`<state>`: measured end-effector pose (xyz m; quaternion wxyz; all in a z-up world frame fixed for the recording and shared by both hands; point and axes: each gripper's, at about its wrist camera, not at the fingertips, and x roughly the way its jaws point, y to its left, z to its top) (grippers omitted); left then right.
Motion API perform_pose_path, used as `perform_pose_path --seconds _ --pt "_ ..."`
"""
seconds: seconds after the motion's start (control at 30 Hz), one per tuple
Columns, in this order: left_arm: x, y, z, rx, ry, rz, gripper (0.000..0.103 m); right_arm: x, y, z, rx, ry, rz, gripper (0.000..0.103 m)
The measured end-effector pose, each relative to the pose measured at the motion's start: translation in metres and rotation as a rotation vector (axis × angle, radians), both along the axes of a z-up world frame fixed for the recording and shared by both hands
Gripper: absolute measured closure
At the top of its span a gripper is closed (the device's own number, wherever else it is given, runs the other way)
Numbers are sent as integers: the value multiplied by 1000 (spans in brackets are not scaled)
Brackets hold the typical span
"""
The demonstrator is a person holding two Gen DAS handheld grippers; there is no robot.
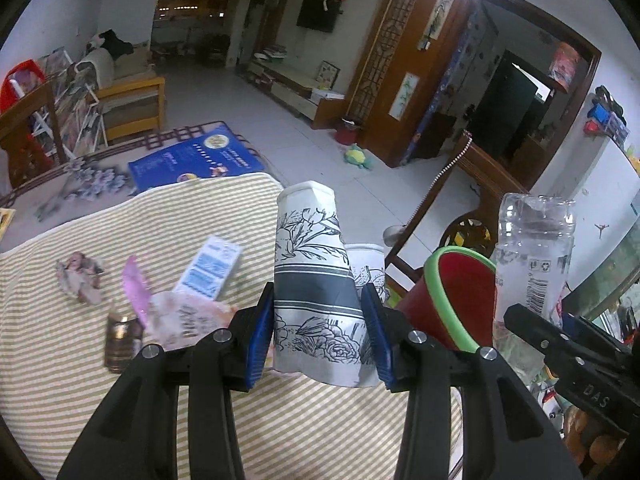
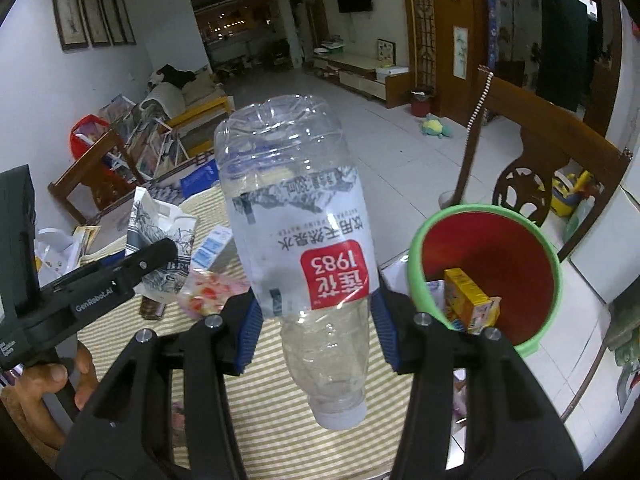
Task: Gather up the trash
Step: 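Carry the paper cup and water bottle over the red bucket with both grippers, then open both grippers to drop the cup and bottle into the bucket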
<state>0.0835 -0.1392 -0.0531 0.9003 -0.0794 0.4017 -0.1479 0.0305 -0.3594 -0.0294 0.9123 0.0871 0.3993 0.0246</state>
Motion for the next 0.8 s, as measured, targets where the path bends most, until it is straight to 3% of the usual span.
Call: perform_pose_path --seconds 0.4,0.63,0.67,0.73,0.8 --pt "24 -79 -9 -11 46 -45 62 28 -130 -58 63 161 -185 55" --pt "38 -129 -17 -12 76 -87 62 41 -181 -79 53 195 -232 54" --pt "40 -140 -17 -13 78 -102 62 41 -186 -80 45 194 -240 52" --pt "43 -156 -18 -18 78 -135 62 40 -200 -80 31 167 -282 30" --pt "45 -176 -19 -23 78 -175 62 35 -212 -76 41 146 -304 30"
